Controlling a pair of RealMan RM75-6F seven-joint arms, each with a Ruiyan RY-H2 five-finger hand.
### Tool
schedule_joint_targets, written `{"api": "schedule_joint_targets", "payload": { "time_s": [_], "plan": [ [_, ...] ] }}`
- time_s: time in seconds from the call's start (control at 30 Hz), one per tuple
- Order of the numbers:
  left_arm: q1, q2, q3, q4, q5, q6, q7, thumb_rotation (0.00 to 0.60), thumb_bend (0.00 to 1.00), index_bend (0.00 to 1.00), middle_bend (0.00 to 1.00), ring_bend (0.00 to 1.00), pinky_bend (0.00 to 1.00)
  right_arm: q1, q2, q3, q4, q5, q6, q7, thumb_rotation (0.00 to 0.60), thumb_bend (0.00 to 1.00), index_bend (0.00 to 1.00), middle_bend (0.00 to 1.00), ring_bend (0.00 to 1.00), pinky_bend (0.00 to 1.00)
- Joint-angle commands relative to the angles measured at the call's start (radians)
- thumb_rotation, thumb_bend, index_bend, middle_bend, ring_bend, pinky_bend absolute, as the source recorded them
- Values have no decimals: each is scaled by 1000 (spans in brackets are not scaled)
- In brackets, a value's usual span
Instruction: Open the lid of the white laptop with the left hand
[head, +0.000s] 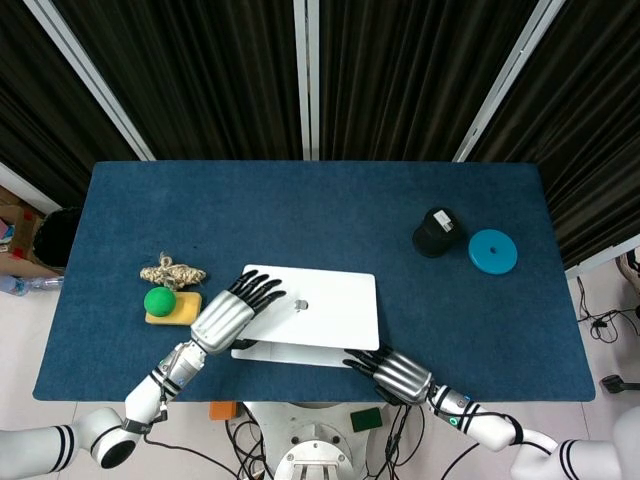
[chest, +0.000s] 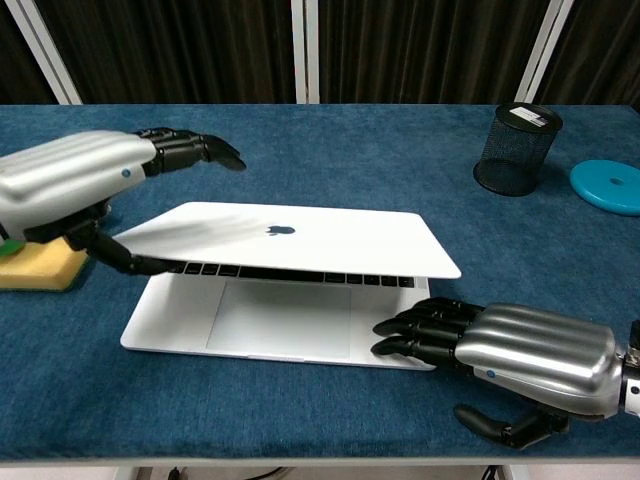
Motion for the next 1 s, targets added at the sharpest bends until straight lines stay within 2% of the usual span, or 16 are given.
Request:
{"api": "schedule_joint_targets", "payload": {
  "time_s": [0.03, 0.3, 0.5, 0.77, 1.0],
  "plan": [
    [-19, 19, -30, -4, -14, 9, -43, 600, 252, 136, 77, 52, 68, 6, -4, 2, 4, 6, -10, 9, 600, 581, 0, 0, 0, 0],
    [-70, 55, -107, -19, -76, -19, -152, 600, 253, 136, 77, 53, 68, 19, -14, 7, 11, 25, -39, 29, 600, 581, 0, 0, 0, 0],
    [-121, 101, -172, -42, -157, -86, -196, 600, 251, 136, 77, 52, 68, 28, -14, 17, 4, 43, -52, 35, 600, 581, 0, 0, 0, 0],
    [-216, 154, -273, -31, -349, -251, -268, 600, 249, 136, 77, 52, 68, 39, -17, 31, 2, 69, -74, 39, 600, 581, 0, 0, 0, 0],
    [-320, 172, -340, 44, -560, -407, -263, 600, 249, 136, 77, 52, 68, 50, -18, 44, -1, 89, -90, 45, 600, 580, 0, 0, 0, 0]
  ]
}}
